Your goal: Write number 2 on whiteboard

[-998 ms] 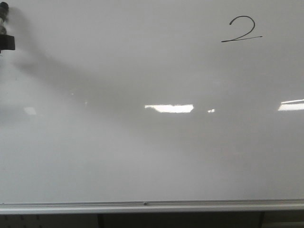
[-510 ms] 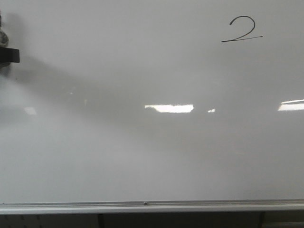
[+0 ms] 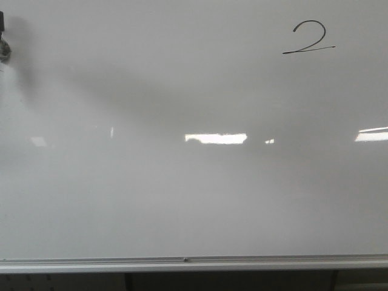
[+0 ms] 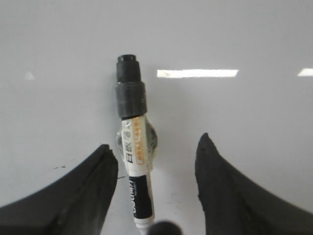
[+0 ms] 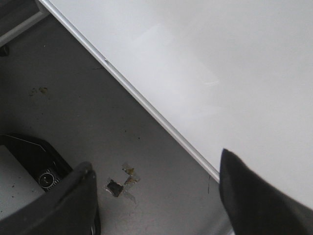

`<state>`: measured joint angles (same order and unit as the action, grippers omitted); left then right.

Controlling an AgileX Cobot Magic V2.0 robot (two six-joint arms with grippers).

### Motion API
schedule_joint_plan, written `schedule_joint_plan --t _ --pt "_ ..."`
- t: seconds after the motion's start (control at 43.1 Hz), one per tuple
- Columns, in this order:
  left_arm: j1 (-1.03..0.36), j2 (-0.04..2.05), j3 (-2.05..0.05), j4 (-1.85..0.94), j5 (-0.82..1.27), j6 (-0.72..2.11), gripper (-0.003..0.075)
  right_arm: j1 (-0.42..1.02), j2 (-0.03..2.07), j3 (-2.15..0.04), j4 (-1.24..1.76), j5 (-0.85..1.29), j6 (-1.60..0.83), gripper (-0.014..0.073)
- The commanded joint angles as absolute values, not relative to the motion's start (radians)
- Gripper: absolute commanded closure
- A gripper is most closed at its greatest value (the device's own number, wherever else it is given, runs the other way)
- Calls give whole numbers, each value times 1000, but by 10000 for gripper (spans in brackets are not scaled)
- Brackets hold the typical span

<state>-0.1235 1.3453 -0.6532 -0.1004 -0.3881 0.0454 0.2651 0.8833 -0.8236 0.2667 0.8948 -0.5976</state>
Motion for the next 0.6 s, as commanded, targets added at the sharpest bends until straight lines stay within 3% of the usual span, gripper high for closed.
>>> schedule_joint_plan --t 0.0,0.325,0.58 --pt "-130 1244 -728 -41 -262 46 351 261 877 -852 273 835 -542 46" --pt "-130 1048 -976 28 592 46 352 259 874 -959 86 1015 -149 47" --pt "-130 886 -1041 11 807 36 352 245 818 -980 -70 1086 52 47"
